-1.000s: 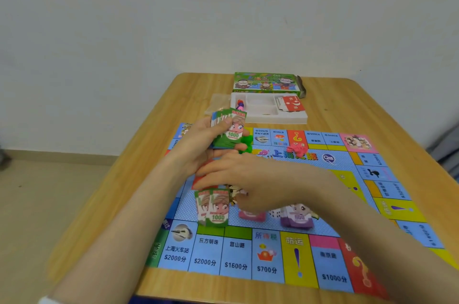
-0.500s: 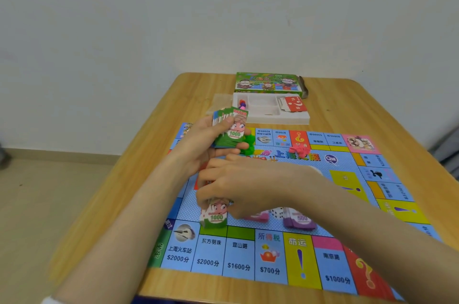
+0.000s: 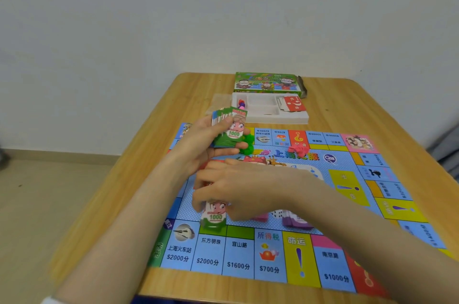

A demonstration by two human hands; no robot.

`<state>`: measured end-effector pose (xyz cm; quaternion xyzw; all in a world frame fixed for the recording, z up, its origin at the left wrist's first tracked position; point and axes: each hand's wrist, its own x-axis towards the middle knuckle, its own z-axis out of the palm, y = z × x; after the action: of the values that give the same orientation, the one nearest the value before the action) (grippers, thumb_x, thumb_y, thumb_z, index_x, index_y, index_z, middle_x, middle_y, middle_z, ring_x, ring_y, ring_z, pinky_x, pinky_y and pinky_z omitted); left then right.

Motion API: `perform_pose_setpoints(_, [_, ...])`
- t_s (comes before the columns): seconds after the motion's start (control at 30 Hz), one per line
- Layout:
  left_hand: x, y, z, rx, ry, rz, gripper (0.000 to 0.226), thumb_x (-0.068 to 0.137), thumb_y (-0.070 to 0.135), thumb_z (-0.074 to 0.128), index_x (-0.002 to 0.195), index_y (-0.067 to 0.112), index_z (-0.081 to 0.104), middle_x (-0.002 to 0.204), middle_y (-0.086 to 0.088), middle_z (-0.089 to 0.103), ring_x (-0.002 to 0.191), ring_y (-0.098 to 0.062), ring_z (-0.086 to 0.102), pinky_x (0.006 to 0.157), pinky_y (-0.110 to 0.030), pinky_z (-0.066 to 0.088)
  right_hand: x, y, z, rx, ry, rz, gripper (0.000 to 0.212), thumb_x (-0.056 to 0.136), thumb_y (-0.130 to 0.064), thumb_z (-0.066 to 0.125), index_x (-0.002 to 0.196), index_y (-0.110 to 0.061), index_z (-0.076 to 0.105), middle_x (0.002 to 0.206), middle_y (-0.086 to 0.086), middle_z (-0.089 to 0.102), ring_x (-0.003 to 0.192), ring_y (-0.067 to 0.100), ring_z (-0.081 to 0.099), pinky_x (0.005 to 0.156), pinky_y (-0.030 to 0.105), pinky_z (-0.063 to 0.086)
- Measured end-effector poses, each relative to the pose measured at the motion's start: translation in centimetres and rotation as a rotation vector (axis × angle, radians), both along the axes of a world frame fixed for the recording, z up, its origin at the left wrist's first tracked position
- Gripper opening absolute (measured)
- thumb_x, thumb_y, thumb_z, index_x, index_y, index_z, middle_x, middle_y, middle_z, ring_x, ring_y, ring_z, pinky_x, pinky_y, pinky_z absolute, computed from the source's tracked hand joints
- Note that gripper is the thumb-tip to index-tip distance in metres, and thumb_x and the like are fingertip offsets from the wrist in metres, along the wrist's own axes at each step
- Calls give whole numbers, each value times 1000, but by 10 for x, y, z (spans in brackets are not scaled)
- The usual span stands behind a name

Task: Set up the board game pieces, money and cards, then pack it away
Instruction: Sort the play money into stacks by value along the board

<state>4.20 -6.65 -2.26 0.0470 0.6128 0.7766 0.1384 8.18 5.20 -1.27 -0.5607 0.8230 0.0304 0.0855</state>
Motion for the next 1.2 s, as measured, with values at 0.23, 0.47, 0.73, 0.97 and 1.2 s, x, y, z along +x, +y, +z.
perform_pose_setpoints(0.23, [-2, -1, -1, -47, 37, 13, 10, 96, 8, 51, 93, 9, 60, 71, 0, 72, 62, -13, 69, 51, -22, 55, -8, 36, 15, -950, -264, -408, 14, 80, 1, 60, 87, -9, 65, 87, 0, 64, 76, 7, 55, 67, 10, 39])
perform_pose_setpoints(0.47, [3, 5, 0, -99, 50, -90, 10, 84, 9, 63, 93, 13, 65, 75, -4, 74, 59, -17, 71, 45, -19, 53, -25, 43, -7, -1223, -176, -950, 18, 84, -19, 68, 97, -21, 56, 83, -1, 53, 67, 12, 52, 61, 15, 41])
perform_pose_setpoints(0.73, [0, 6, -4, -42, 27, -62, 17, 92, 21, 54, 99, 8, 63, 78, -9, 73, 59, -16, 70, 50, -21, 56, -19, 40, -8, -1393, -64, -904, 18, 84, -6, 67, 75, -17, 56, 64, 2, 56, 58, 12, 53, 54, 23, 45])
perform_pose_setpoints(0.97, [-10, 1, -11, 17, 17, 127, 14, 96, 23, 52, 96, 11, 59, 71, 0, 69, 58, -10, 65, 51, -23, 53, 0, 30, 1, -1175, -628, -658, 18, 85, 1, 63, 81, -17, 65, 67, -5, 66, 63, 0, 61, 64, 15, 48])
perform_pose_setpoints(1.2, [-7, 2, -7, 2, 16, 116, 15, 97, 24, 51, 94, 10, 57, 64, 0, 66, 56, -13, 68, 48, -20, 54, 4, 12, -19, -595, -495, -583, 9, 85, -18, 69, 89, -11, 69, 70, 1, 70, 55, -2, 56, 60, 11, 44])
